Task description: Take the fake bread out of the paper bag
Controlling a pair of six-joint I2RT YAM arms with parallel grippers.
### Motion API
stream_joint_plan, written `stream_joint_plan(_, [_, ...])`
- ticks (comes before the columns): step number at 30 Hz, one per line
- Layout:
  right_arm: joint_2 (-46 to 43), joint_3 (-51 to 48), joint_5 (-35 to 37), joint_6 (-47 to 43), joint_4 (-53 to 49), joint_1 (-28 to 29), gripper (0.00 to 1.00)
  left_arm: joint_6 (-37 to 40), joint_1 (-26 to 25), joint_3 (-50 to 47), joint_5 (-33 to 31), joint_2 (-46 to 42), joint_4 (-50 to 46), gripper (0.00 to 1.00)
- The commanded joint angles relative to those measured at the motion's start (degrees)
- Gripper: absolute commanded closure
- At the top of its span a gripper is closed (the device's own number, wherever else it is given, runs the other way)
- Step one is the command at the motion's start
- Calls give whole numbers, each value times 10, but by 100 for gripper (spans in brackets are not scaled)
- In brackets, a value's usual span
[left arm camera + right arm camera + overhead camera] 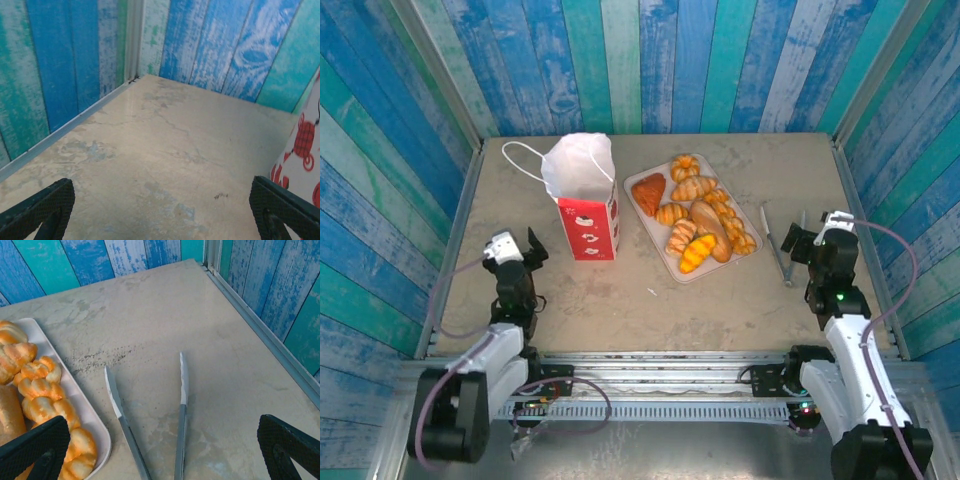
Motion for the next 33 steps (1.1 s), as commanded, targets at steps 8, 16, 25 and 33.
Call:
stream_joint_plan(8, [87, -24, 8, -12, 164, -3, 0, 79, 2, 37, 92, 242, 266, 6])
stream_joint_plan(16, [143, -73, -6, -12, 295, -3, 0, 67, 8, 115, 84, 306, 178, 6])
stream_joint_plan(25, [284, -71, 21, -40, 402, 48, 0, 58, 10, 112, 66, 304, 180, 6])
stream_joint_plan(33, [355, -42, 29, -110, 463, 79, 0, 58, 10, 112, 67, 303, 180, 6])
